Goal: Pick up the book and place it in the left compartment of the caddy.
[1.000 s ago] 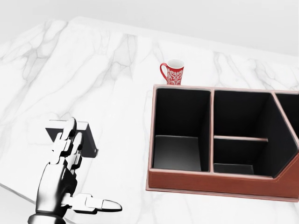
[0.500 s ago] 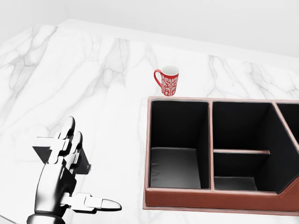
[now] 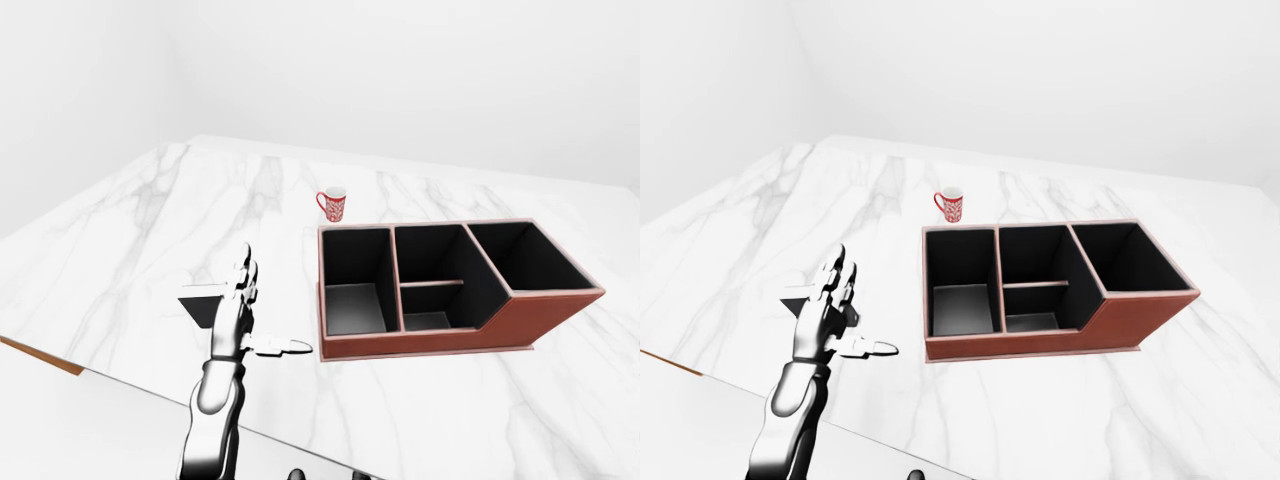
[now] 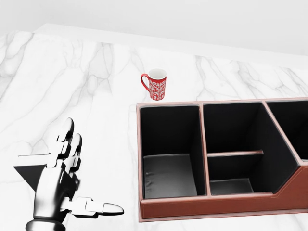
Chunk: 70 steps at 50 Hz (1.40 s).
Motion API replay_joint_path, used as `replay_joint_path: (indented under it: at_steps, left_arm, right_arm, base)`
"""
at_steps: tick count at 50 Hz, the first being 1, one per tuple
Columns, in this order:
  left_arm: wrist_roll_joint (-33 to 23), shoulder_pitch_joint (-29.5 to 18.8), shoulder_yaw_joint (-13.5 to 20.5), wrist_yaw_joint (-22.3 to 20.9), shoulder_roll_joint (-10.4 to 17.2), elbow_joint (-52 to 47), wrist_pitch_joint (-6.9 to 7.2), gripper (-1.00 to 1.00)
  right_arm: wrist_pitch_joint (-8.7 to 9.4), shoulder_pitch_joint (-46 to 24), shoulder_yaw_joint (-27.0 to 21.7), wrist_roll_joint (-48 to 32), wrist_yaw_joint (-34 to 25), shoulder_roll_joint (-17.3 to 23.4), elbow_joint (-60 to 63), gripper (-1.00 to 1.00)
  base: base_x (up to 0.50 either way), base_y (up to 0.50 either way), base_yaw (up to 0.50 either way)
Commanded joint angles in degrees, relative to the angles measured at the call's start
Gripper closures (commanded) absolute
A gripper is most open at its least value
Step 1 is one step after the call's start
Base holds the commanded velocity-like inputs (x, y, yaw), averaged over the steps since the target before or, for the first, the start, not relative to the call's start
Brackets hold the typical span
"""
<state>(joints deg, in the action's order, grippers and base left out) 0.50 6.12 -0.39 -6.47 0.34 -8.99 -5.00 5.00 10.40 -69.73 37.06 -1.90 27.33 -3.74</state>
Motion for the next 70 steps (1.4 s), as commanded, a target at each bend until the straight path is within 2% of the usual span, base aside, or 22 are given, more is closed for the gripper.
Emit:
replay_joint_path:
  at_steps: [1,8,13,14,15,17,18,19,21,22,24,25,26,31,34,40,42,47,54,64,65,70]
  left_arm:
    - [-1.58,-0.45,1.28,3.92,-0.32,-3.68,0.00,-1.00]
    - [-5.40,-0.91,2.43,8.39,-0.14,-7.10,0.00,-1.00]
    - [-11.31,-0.79,3.34,11.49,0.41,-11.31,0.00,-1.00]
    - [-13.05,-0.99,3.64,12.36,0.44,-11.88,1.05,-1.00]
    - [-13.63,-0.97,3.81,12.93,0.42,-11.95,0.34,-1.00]
    - [-15.32,-1.03,4.16,13.52,0.46,-12.80,1.94,-1.00]
    - [-15.82,-0.66,4.71,15.05,0.13,-13.90,0.52,-1.00]
    - [-18.61,-0.74,4.66,15.61,0.39,-14.94,2.54,-1.00]
    - [-20.03,-0.51,4.85,16.60,0.09,-15.76,3.34,-1.00]
    - [-21.79,-0.76,5.28,18.02,-0.15,-16.07,4.93,-1.00]
    - [-26.85,-0.16,5.64,21.08,-0.21,-17.82,6.92,-1.00]
    - [-29.11,-0.13,5.31,21.49,0.23,-17.98,7.17,-1.00]
    - [-31.42,-0.06,5.24,23.00,0.36,-18.08,6.57,-1.00]
    - [-37.82,-1.36,5.61,25.17,1.18,-15.06,8.38,-1.00]
    - [-39.26,-1.36,5.51,26.04,1.01,-15.00,8.36,-1.00]
    - [-43.96,-1.83,5.99,28.69,1.27,-13.26,10.00,-1.00]
    - [-44.21,-1.76,5.99,28.91,1.65,-13.12,9.86,-1.00]
    - [-51.52,-2.19,5.16,31.03,2.32,-11.71,10.00,-1.00]
    - [-54.00,-2.79,4.61,31.23,2.29,-9.89,10.00,-1.00]
    - [-68.60,-1.93,1.19,34.35,3.14,-9.40,10.00,-1.00]
    - [-71.97,-1.88,0.08,35.26,3.39,-8.13,10.00,-1.00]
    - [-76.67,-1.91,-1.41,36.05,3.19,-5.76,10.00,-1.00]
  right_arm:
    - [0.00,-0.07,-0.19,0.66,0.15,0.07,0.05,-1.00]
    - [0.00,0.16,-0.20,0.64,0.18,-0.14,0.71,-1.00]
    - [0.00,0.00,0.00,0.39,0.04,-0.21,0.33,-1.00]
    - [0.00,0.02,0.03,0.37,-0.02,-0.26,0.30,-1.00]
    - [0.00,-0.02,0.07,0.33,-0.02,-0.23,0.18,-1.00]
    - [0.00,-0.17,0.33,0.25,-0.06,-0.13,-0.33,-1.00]
    - [0.00,-0.09,0.29,0.47,-0.02,-0.11,-0.19,-1.00]
    - [0.00,-0.03,0.21,0.67,-0.03,-0.10,-0.08,-1.00]
    - [0.00,-0.08,0.35,0.52,-0.08,-0.19,-0.19,-1.00]
    - [0.00,0.02,0.27,0.60,-0.03,-0.17,-0.01,-1.00]
    - [0.00,-0.01,0.25,0.53,0.00,-0.12,-0.07,-1.00]
    - [0.00,-0.06,0.14,0.55,0.15,-0.06,-0.11,-1.00]
    - [0.00,-0.16,0.17,0.53,0.21,0.01,-0.31,-1.00]
    - [0.00,-0.01,0.37,0.54,0.14,-0.02,-0.39,-1.00]
    - [0.00,0.11,0.27,0.55,-0.03,-0.21,-0.06,-1.00]
    - [0.00,-0.11,0.31,0.28,-0.02,-0.07,-0.24,-1.00]
    - [0.00,-0.24,0.59,0.06,-0.08,-0.09,-0.57,-1.00]
    - [0.00,-0.16,0.65,0.07,0.02,-0.05,-0.59,-1.00]
    - [0.00,-0.05,0.33,0.08,0.01,-0.11,-0.04,-1.00]
    - [0.00,0.03,0.28,0.11,-0.08,-0.33,0.17,-1.00]
    - [0.00,0.08,0.25,0.05,-0.16,-0.37,0.18,-1.00]
    - [0.00,0.14,0.18,0.03,-0.11,-0.55,0.53,-1.00]
  base:
    - [0.00,0.00,0.00]
    - [0.00,0.00,0.00]
    - [0.00,0.00,0.00]
    - [0.00,0.00,0.00]
    - [0.00,0.00,0.00]
    - [0.00,0.00,0.00]
    - [0.00,0.00,0.00]
    - [0.00,0.00,0.00]
    - [0.00,0.00,0.00]
    - [0.00,0.00,0.00]
    - [0.00,0.00,0.00]
    - [0.00,0.00,0.00]
    - [0.00,0.00,0.00]
    - [0.00,0.00,0.00]
    - [0.00,0.00,0.00]
    - [0.00,0.00,0.00]
    - [0.00,0.00,0.00]
    - [0.00,0.00,0.00]
    - [0.00,0.00,0.00]
    - [0.00,0.00,0.00]
    - [0.00,0.00,0.00]
    - [0.00,0.00,0.00]
